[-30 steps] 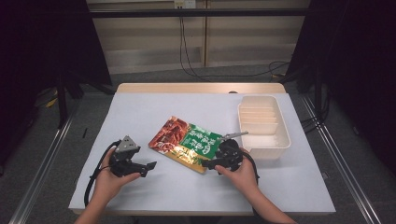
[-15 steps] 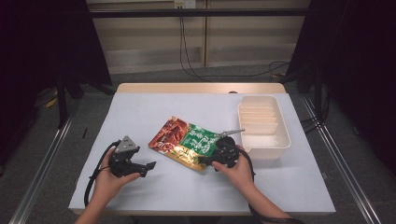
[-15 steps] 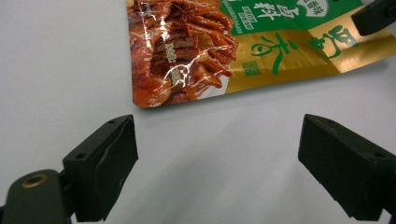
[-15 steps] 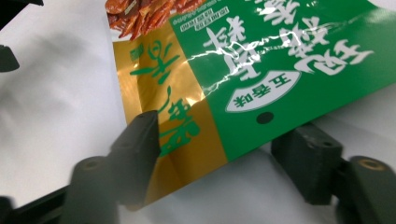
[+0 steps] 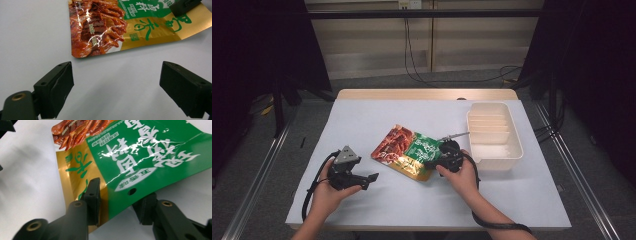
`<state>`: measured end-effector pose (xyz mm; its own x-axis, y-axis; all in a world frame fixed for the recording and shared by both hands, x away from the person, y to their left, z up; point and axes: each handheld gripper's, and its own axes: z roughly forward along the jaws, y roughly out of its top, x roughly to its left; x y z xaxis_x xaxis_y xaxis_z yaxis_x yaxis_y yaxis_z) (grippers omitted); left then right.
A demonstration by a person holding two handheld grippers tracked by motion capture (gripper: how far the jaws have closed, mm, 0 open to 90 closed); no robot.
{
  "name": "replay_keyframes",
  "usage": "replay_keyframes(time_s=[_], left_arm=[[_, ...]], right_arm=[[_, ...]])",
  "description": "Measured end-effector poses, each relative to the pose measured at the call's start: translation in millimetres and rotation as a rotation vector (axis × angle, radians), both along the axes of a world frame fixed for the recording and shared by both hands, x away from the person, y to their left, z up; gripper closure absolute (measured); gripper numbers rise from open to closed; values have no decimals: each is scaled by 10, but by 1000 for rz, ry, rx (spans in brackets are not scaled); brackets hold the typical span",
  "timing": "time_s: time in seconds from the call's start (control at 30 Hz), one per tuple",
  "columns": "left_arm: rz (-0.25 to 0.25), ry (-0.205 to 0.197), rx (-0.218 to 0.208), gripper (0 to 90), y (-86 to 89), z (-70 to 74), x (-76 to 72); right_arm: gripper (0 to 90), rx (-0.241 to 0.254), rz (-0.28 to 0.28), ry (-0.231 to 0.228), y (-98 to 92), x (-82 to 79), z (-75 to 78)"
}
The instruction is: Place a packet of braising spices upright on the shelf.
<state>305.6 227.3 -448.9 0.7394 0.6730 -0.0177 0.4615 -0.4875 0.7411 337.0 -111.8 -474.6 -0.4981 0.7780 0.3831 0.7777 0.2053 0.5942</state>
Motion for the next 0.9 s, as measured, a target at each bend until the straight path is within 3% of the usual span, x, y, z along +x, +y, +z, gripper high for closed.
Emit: replay_keyframes(time_s=[0.43,0.67,0.9], left_arm=[[12,0,-9,119,21,10,-3],[19,3,-20,119,29,13,-8],[23,-2,-18,118,59,24,3]], right_arm=[[851,-12,-11,29,-32,104,84],[893,-44,11,45,-26,149,298],[900,-94,42,30,30,251,602]])
